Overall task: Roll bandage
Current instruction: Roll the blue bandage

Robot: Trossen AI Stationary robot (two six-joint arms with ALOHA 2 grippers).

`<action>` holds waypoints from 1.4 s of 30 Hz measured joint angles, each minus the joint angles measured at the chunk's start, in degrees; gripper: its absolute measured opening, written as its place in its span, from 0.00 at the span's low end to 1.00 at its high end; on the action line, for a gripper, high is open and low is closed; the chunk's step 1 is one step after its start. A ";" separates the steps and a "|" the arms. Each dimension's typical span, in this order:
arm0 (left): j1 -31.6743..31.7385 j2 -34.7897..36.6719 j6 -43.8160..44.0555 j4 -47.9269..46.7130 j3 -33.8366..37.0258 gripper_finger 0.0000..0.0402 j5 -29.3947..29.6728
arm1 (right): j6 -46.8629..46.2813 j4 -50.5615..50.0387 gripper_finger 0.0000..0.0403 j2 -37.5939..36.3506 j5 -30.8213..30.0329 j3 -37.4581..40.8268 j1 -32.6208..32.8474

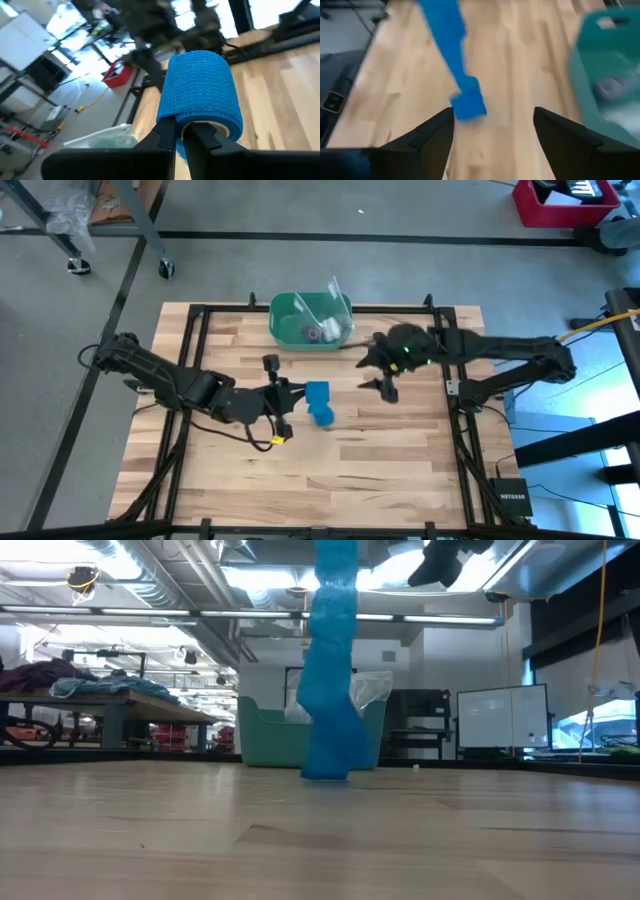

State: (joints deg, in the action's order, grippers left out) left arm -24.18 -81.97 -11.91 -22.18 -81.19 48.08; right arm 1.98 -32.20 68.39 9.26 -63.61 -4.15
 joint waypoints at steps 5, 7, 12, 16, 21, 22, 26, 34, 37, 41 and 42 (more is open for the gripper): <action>0.29 -0.15 0.06 4.69 0.00 0.03 2.55 | -0.05 32.91 0.68 -2.27 -3.19 18.12 6.19; 0.55 -0.15 0.21 5.62 0.00 0.03 2.61 | -0.08 44.18 0.68 -0.86 -4.91 23.65 7.86; 0.72 -0.26 -0.48 6.89 0.00 0.03 2.20 | -0.03 59.74 0.68 5.14 -7.29 28.92 9.17; 0.57 -0.26 -3.08 9.43 0.00 0.03 0.70 | 0.00 58.80 0.68 7.04 -10.74 27.65 9.01; 0.69 -0.26 -5.30 10.66 0.04 0.03 0.54 | 0.00 60.66 0.68 7.18 -8.08 27.45 9.06; 0.86 -0.26 -6.23 11.56 0.07 0.03 0.50 | 0.00 60.88 0.68 7.18 -7.96 27.45 9.06; 0.97 -0.26 -10.17 16.39 0.07 0.03 0.54 | 1.19 61.94 0.68 7.59 -7.70 27.45 9.06; 0.14 0.26 -13.33 17.25 -1.02 0.03 0.48 | 1.26 54.87 0.56 7.97 -4.58 27.51 9.06; 0.32 0.26 -15.04 18.62 -1.03 0.03 0.54 | 1.24 58.03 0.53 8.49 -4.37 27.51 9.06; 0.33 0.26 -17.26 21.86 -1.03 0.03 0.51 | 1.33 62.31 0.50 8.62 -4.77 27.49 9.01; 0.28 0.26 -17.68 22.35 -1.03 0.03 0.52 | 1.35 62.91 0.50 8.71 -5.03 27.49 9.01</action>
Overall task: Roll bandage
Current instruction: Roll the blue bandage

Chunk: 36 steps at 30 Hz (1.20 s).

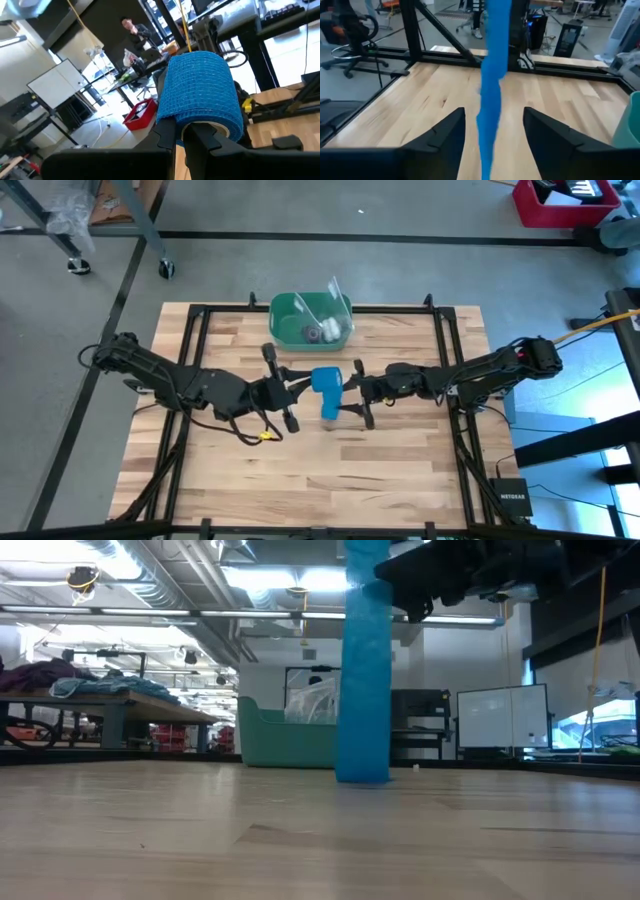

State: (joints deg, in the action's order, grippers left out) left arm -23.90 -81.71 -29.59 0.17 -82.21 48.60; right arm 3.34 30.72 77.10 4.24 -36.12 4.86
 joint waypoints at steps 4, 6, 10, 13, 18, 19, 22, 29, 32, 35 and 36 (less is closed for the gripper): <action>-0.06 0.02 -0.06 -1.00 0.00 0.03 0.01 | 0.15 2.74 0.50 0.52 -0.39 -0.44 0.00; 0.02 0.02 0.91 -2.25 0.00 0.03 0.00 | 0.15 2.84 0.50 0.96 -0.16 -1.43 0.01; 0.00 0.02 2.34 -3.78 0.00 0.03 0.00 | 0.59 2.95 0.49 0.96 -0.14 -2.56 0.00; 0.00 0.02 2.46 -4.38 0.00 0.03 0.00 | 1.79 2.89 0.44 0.96 -0.83 -2.95 0.04; -0.01 0.02 2.59 -4.33 0.00 0.03 0.00 | 3.09 1.27 0.16 0.96 -4.02 -3.02 0.04; -0.19 0.02 2.59 -4.33 0.00 0.03 0.00 | 3.30 0.91 0.09 0.96 -4.12 -3.02 0.02; -1.26 0.03 2.82 -4.35 -0.02 0.03 0.03 | 3.58 -0.60 0.04 0.96 -4.12 -3.02 0.04; -3.75 1.54 6.01 -8.81 -3.17 0.03 -1.09 | 2.99 -4.98 0.02 0.96 -3.60 -3.02 1.62; -3.35 1.90 9.65 -14.22 -3.41 0.03 -1.94 | 2.99 -5.26 0.02 0.94 -4.55 -3.02 3.89; -1.92 1.66 13.17 -19.08 -3.41 0.03 -2.09 | 3.17 -5.00 0.01 0.94 -6.04 -3.02 5.50; -1.25 1.43 14.51 -20.26 -3.41 0.03 -2.05 | 3.15 -4.55 0.02 0.94 -6.58 -3.02 5.74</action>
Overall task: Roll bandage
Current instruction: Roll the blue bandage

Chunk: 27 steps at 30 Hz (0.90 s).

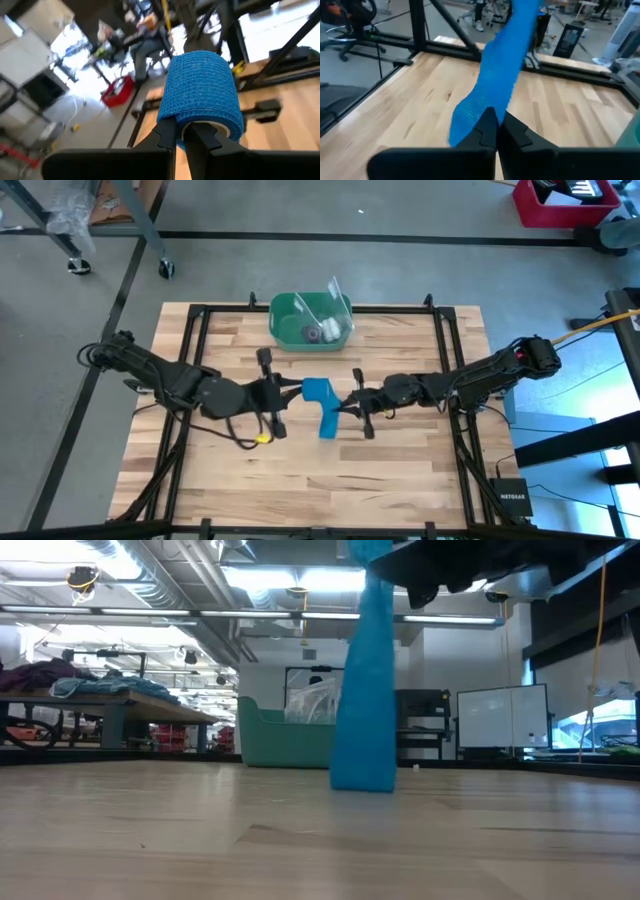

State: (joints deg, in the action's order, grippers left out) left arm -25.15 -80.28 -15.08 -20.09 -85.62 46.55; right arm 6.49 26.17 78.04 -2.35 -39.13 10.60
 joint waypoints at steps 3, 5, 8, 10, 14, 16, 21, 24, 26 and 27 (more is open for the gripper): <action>1.59 -1.15 3.12 -4.26 0.00 0.03 0.13 | -1.60 0.85 0.05 0.00 -1.15 0.00 -0.12; 2.25 -2.07 4.47 -6.24 0.02 0.03 0.09 | -3.50 1.05 0.08 0.00 -1.25 0.00 -0.14; 2.60 -2.59 4.21 -5.81 0.04 0.03 0.08 | -5.16 0.76 0.15 0.00 -2.92 0.00 -0.12; 2.60 -2.59 3.44 -5.10 0.02 0.03 0.08 | -5.43 0.28 0.22 -0.14 -3.19 0.01 -0.12; 2.42 -2.59 2.51 -3.57 0.02 0.03 0.06 | -4.69 -3.02 0.37 -2.15 -3.24 0.02 -0.27; 2.13 -2.54 1.42 -2.33 0.02 0.03 0.10 | -4.71 -5.54 0.44 -3.45 -3.11 0.02 -0.94; 1.73 -2.51 -0.14 0.01 0.02 0.03 -0.57 | -4.93 -4.69 0.54 -3.34 -2.14 0.02 -1.72; 1.81 -2.50 -0.14 0.37 0.02 0.03 -1.18 | -4.85 -1.19 0.55 -0.01 -1.27 0.06 -1.63; 1.86 -2.50 -0.14 0.31 0.02 0.03 -1.31 | -4.70 1.95 0.54 2.52 -1.14 0.11 -1.59; 1.86 -2.50 -0.14 0.33 0.02 0.03 -1.34 | -4.70 3.85 0.54 3.82 -1.14 0.11 -1.62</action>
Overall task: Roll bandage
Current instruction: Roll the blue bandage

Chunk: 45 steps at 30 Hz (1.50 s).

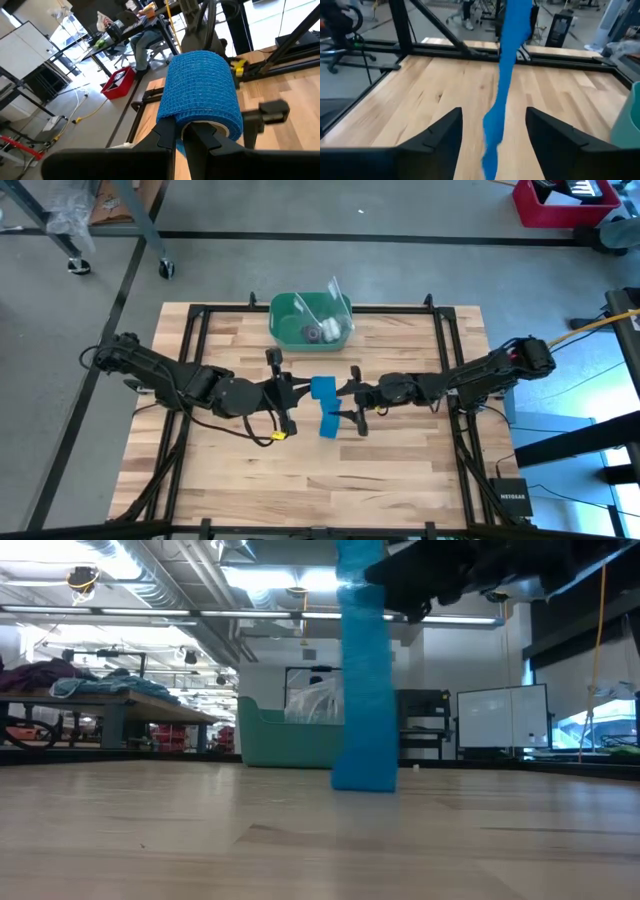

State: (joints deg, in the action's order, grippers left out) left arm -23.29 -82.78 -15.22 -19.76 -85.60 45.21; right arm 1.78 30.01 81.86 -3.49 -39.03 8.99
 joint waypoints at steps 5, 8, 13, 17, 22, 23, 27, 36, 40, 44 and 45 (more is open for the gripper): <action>-0.02 0.00 -0.03 -0.17 0.00 0.03 -0.06 | 1.30 8.92 0.48 5.46 0.02 -0.02 -0.01; -0.08 0.00 -0.17 -0.36 0.00 0.03 -0.04 | 2.29 10.96 0.43 6.13 0.02 -0.09 -0.01; -0.31 0.00 -0.15 -0.38 0.00 0.03 -0.06 | 3.00 13.28 0.25 6.17 0.02 -0.09 -0.01; -0.35 0.00 0.02 -0.53 0.00 0.03 -0.06 | 4.17 11.12 0.04 6.15 0.02 -0.09 0.05; -1.40 0.00 -4.59 3.74 0.02 0.03 1.31 | 4.51 7.64 0.02 6.00 -0.12 -0.07 2.82; -1.72 0.00 -6.33 5.24 0.02 0.03 2.44 | 4.64 7.37 0.02 6.00 -0.09 -0.07 3.59; -2.19 0.04 -10.10 6.04 0.02 0.03 8.30 | 5.12 6.34 0.02 4.84 -3.10 -1.04 7.80; 0.77 -0.26 -12.30 6.37 5.37 0.01 18.31 | 11.57 -11.12 0.01 2.15 -12.39 -13.85 18.52; 2.73 -0.56 -12.26 7.74 8.68 0.01 18.68 | 14.51 -20.62 0.01 2.17 -17.38 -22.08 21.77; 3.52 -0.70 -12.45 8.99 11.48 0.01 18.14 | 16.80 -25.84 0.01 2.19 -19.03 -29.05 23.27; 3.59 -0.70 -12.99 9.48 12.08 0.01 17.71 | 17.06 -26.77 0.01 2.17 -19.05 -30.64 23.31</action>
State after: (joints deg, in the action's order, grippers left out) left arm -19.69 -83.48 -28.21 -10.29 -73.52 62.92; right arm 18.84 3.25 84.03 -22.54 -69.67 32.29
